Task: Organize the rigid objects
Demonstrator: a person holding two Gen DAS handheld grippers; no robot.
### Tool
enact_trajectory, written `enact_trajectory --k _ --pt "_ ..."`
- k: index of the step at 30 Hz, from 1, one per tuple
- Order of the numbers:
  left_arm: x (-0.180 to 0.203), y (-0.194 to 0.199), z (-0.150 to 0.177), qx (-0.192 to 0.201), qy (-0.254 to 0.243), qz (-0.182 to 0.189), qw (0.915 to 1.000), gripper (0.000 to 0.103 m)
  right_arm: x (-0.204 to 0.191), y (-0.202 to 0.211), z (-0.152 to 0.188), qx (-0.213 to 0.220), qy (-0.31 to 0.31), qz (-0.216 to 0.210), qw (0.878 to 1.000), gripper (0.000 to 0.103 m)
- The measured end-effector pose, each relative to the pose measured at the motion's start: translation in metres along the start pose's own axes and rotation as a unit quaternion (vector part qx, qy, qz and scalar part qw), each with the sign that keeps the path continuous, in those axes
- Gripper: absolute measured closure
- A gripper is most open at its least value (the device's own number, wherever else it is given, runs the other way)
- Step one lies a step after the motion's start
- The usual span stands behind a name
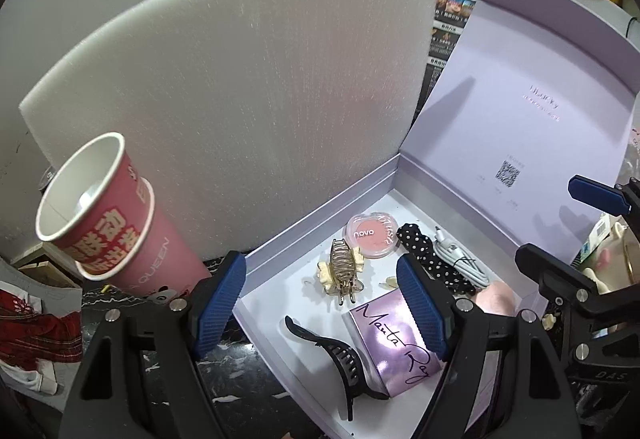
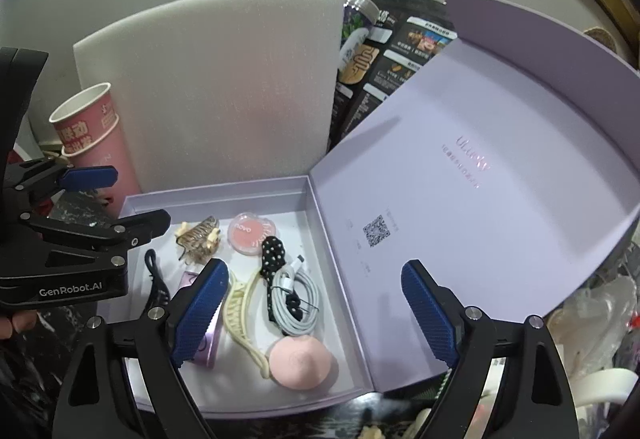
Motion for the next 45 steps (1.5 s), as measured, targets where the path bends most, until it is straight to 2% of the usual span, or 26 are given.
enact_trajectory --k 10,12,22,32,45 --pt "0.009 0.026 -0.005 0.039 -0.004 -0.008 0.9992 0.025 0.003 0.044 -0.009 0.043 0.003 0.02 0.999 0.007" --pt "0.009 0.036 -0.004 0.047 0.0 -0.009 0.9989 0.025 0.006 0.053 -0.01 0.05 0.0 0.026 0.998 0.001" --pt "0.013 0.07 0.015 0.06 0.007 -0.029 0.9978 0.025 0.009 0.09 -0.002 0.072 -0.016 0.033 0.997 0.0" --pt "0.015 0.096 0.042 0.071 0.021 -0.045 0.9962 0.025 0.007 0.112 0.021 0.073 -0.031 0.034 0.996 0.0" --pt "0.023 0.099 0.073 0.055 0.031 -0.048 0.9968 0.025 -0.004 0.115 0.053 0.059 -0.044 0.012 0.997 0.0"
Point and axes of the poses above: each gripper's, at about its wrist camera, not at the fingertips, and y roughly against the way its jaws point, x to its right, z to its underside, the point moved 9 cm from there along -y, roughly the way its jaws point, and after that the axes turned 1 degree about z, right-handed, at the moved point
